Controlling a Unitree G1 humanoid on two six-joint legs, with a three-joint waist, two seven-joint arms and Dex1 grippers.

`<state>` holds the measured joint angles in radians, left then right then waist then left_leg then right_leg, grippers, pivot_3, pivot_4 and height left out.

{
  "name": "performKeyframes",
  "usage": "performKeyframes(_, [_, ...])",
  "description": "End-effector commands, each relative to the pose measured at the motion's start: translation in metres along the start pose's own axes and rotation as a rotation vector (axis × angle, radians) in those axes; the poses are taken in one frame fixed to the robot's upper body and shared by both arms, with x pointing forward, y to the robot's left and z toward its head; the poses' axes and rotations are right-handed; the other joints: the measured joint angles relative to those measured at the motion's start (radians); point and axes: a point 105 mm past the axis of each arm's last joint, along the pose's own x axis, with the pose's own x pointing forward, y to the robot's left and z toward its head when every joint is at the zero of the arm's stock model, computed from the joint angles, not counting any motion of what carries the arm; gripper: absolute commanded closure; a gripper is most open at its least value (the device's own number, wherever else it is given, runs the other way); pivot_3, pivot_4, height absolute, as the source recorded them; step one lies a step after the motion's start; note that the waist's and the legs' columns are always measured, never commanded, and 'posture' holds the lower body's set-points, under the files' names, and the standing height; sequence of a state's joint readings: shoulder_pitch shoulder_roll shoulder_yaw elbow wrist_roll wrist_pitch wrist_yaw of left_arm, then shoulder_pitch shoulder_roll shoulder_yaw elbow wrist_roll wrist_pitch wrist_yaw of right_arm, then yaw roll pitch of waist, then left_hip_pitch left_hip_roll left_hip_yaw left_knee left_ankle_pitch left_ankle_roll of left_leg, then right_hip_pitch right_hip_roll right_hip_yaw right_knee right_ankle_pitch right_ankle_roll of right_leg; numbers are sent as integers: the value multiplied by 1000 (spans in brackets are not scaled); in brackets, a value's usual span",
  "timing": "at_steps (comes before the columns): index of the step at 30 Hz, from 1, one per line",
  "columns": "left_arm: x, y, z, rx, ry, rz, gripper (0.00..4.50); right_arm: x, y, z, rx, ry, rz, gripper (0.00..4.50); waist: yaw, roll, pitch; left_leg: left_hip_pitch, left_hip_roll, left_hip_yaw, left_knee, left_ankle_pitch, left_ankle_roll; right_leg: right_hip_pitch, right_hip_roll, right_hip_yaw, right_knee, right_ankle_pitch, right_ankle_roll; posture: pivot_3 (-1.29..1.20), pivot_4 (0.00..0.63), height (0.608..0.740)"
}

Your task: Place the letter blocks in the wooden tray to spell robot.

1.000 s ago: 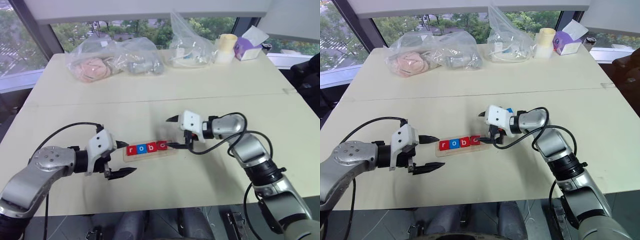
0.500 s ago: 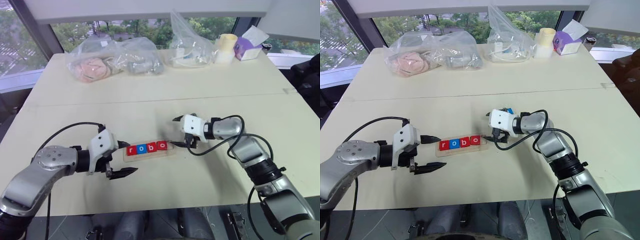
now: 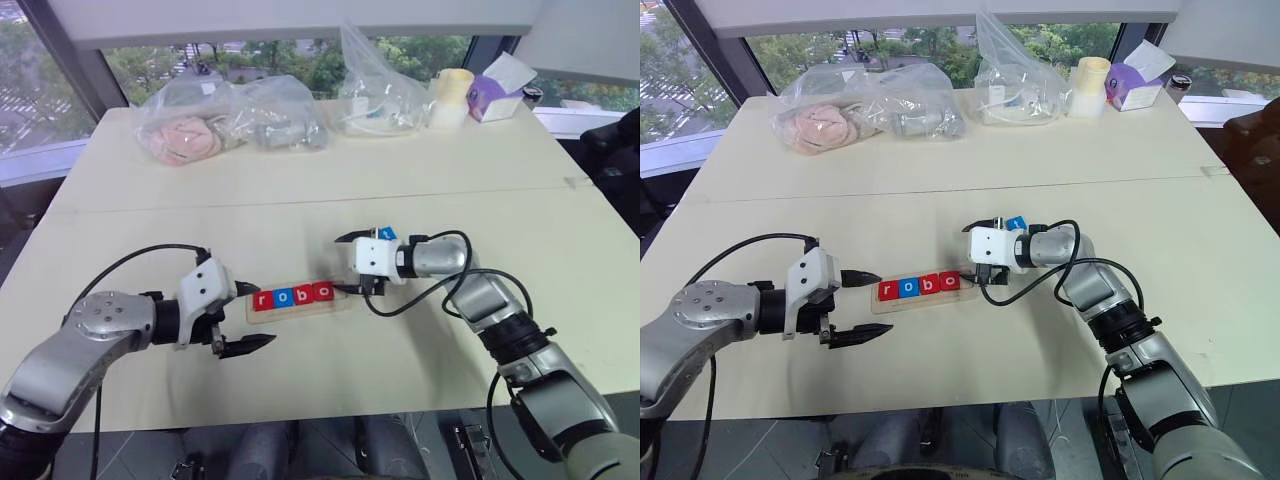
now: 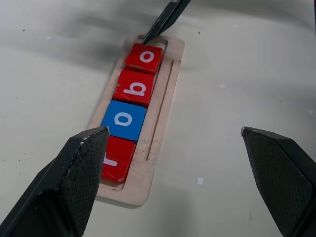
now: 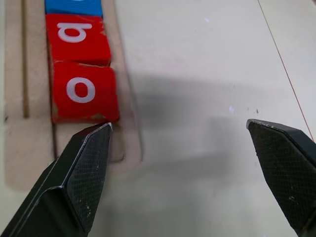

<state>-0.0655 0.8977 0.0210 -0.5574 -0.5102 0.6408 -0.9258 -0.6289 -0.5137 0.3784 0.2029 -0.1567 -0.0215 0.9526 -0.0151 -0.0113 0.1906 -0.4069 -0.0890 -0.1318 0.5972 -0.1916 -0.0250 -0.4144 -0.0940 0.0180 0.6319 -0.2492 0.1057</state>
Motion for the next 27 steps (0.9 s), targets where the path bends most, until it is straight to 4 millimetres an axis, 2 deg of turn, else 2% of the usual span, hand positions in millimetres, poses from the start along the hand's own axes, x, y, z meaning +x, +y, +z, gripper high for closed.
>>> performKeyframes(1, [-1, -1, 8, 36, -23, 7, 0, 0, -5, 6, -21, -13, -16, 17, 0, 0, 0, 0, 0, 0, 0, 0, 0, 0, 0, 0, 0, 0, 0, 0, 150, 740])
performKeyframes(8, [0, 0, 8, 35, -27, 10, 0, 0, -6, 8, -11, -26, -23, 17, 0, 0, 0, 0, 0, 0, 0, 0, 0, 0, 0, 0, 0, 0, 0, 0, 150, 740])
performKeyframes(21, [4, 2, 8, 41, -38, 4, 0, 8, 1, 29, 39, -87, -13, 17, 0, 0, 0, 0, 0, 0, 0, 0, 0, 0, 0, 0, 0, 1, 1, 0, 150, 740])
performKeyframes(27, [5, 3, 8, 44, -40, 3, 0, 0, -6, 21, 9, -43, -42, 17, 0, 0, 0, 0, 0, 0, 0, 0, 0, 0, 0, 0, 0, 1, 2, 0, 150, 740])
